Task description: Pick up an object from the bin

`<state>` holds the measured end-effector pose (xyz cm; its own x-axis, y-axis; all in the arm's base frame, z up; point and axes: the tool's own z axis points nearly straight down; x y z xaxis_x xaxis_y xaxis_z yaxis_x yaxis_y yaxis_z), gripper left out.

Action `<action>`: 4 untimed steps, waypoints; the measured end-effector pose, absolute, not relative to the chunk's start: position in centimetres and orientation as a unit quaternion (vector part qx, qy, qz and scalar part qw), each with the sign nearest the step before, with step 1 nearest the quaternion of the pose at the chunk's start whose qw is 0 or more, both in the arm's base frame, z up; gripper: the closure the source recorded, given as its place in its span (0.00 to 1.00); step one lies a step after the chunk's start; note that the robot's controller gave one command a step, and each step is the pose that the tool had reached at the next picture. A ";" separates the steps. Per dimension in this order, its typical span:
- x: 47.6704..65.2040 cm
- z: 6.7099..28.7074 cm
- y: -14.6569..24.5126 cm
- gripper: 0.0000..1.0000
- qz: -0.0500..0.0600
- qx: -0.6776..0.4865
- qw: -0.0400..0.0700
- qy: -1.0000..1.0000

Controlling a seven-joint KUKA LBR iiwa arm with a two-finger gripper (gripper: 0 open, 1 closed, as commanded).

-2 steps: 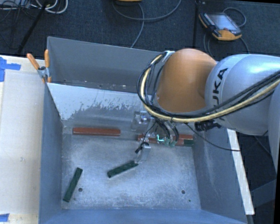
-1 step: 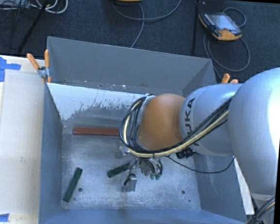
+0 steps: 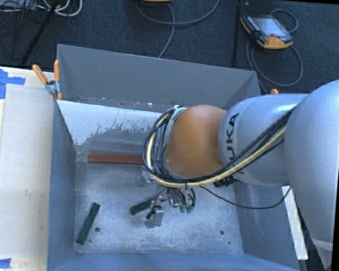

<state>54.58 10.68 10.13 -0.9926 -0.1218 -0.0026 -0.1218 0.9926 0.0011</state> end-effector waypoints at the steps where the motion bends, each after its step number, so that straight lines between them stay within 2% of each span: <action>1: 55.1 10.1 10.8 0.00 0.000 -0.122 0.000 0.993; 2: 55.3 6.8 10.0 0.00 0.000 -0.082 -0.002 0.997; 3: 55.3 6.8 10.1 0.00 0.000 -0.081 -0.001 0.997; 4: 55.3 6.8 10.1 1.00 0.000 -0.080 0.000 0.997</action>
Offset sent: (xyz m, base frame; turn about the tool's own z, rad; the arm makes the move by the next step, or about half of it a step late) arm 0.0054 0.0008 0.0003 -0.1221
